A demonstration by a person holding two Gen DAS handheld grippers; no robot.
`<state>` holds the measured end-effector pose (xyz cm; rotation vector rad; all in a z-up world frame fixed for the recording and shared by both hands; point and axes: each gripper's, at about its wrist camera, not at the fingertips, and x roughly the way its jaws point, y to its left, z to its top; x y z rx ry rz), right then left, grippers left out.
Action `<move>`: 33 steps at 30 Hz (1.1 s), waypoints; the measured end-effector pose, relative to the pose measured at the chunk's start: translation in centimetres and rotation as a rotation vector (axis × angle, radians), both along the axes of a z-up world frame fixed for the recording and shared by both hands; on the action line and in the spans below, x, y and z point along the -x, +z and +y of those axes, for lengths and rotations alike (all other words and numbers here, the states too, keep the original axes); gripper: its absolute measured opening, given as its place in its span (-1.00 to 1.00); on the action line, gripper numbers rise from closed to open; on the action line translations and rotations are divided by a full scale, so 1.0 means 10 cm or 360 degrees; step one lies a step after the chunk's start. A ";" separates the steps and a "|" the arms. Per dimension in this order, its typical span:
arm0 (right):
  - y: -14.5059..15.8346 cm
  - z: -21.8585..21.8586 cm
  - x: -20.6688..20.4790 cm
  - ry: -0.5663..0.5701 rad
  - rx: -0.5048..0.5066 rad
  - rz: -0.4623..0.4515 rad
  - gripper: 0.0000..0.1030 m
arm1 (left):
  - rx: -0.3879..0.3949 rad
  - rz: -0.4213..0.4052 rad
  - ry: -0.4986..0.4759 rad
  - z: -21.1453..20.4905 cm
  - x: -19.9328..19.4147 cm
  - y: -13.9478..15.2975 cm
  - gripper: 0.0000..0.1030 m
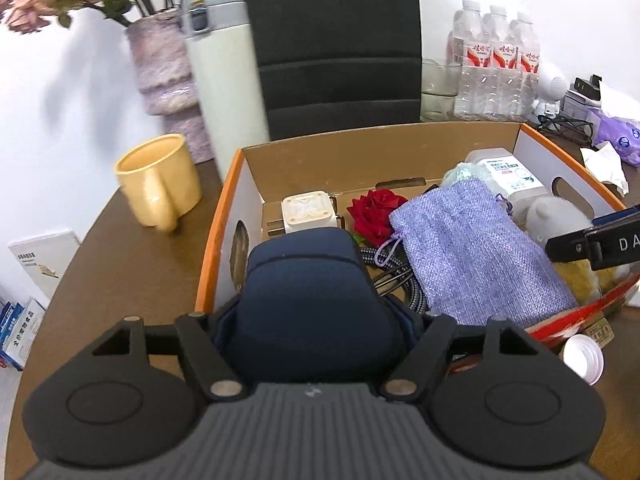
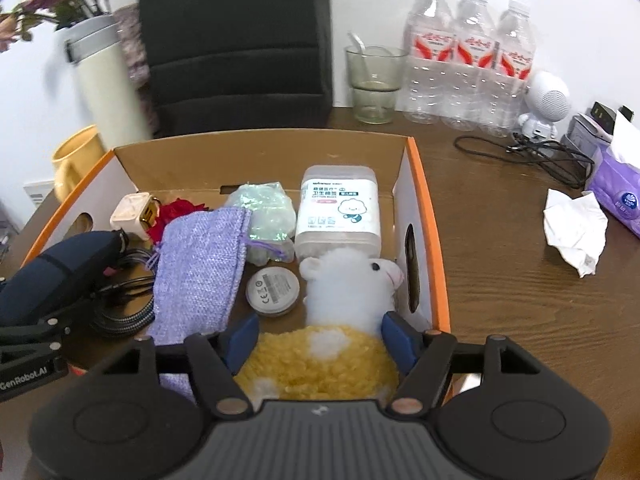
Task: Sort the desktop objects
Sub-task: 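Open both tools over the box to drop the navy case and pouch, then withdraw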
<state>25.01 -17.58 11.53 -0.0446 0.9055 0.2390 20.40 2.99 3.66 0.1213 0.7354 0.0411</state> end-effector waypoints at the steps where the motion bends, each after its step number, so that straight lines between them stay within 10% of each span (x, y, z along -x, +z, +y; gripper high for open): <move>1: 0.00 0.03 0.00 0.0011 -0.0003 -0.0001 0.38 | -0.0001 0.0000 0.0002 0.04 0.02 0.00 0.46; 15: 0.08 0.50 0.10 0.0094 -0.0053 -0.0057 0.52 | 0.0088 -0.0019 0.0112 0.61 0.29 0.08 0.56; 18: 0.23 0.41 0.27 0.0086 -0.0140 -0.0191 0.59 | 0.0219 -0.0114 0.0156 0.62 0.49 0.25 1.00; 21: 0.36 0.28 0.50 0.0135 -0.0154 -0.0401 0.92 | 0.0268 -0.0252 0.0152 0.54 0.81 0.43 1.00; 33: 0.21 0.11 1.55 0.0182 -0.0103 -0.0681 1.00 | 0.0203 -0.0383 0.0387 0.30 1.87 0.29 1.00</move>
